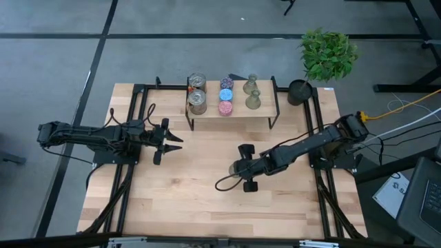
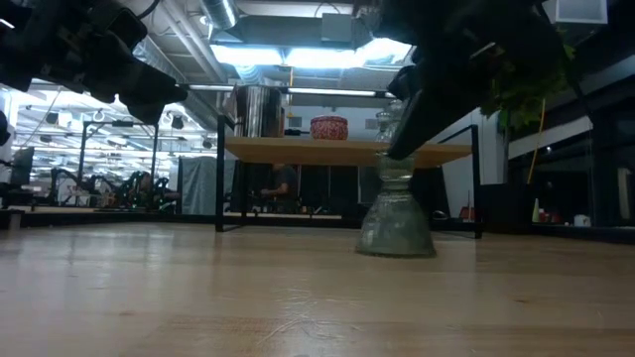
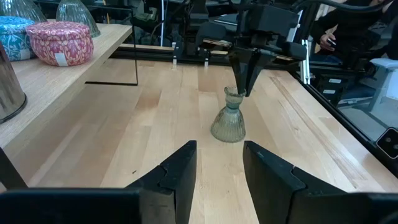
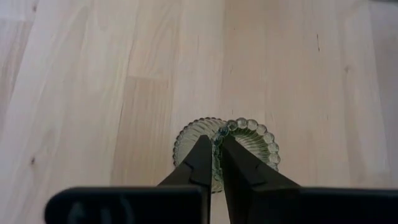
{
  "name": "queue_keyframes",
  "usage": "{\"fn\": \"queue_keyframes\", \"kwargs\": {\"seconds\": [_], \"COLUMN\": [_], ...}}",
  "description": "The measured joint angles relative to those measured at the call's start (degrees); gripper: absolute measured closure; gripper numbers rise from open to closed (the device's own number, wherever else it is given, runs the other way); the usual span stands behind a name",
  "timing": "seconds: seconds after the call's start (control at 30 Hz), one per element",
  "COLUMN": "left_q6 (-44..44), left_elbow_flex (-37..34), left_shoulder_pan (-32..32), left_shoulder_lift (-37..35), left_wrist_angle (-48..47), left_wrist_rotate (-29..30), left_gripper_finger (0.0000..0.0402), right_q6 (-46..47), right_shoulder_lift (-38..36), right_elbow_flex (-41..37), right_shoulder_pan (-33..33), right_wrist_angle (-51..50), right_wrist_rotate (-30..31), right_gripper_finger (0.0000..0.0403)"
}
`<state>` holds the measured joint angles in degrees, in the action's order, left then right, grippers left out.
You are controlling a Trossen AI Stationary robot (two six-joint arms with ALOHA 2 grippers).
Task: Pick & Place candle stick holders
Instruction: Put the green glass candle holder on the shelf aligned with the other green glass candle holders
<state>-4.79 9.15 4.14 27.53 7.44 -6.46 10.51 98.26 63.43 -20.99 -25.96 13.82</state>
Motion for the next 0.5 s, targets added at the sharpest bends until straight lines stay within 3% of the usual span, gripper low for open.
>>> {"fn": "queue_keyframes", "kwargs": {"seconds": [0.5], "left_q6": [0.0], "left_elbow_flex": [0.0], "left_shoulder_pan": [0.0], "left_shoulder_lift": [0.0], "left_wrist_angle": [0.0], "left_wrist_rotate": [0.0], "left_gripper_finger": [0.0274], "right_q6": [7.2], "right_shoulder_lift": [-10.0], "right_elbow_flex": [-0.3], "right_shoulder_pan": [-0.3], "right_wrist_angle": [-12.7], "right_wrist_rotate": [-2.6], "right_gripper_finger": [0.0387]}}
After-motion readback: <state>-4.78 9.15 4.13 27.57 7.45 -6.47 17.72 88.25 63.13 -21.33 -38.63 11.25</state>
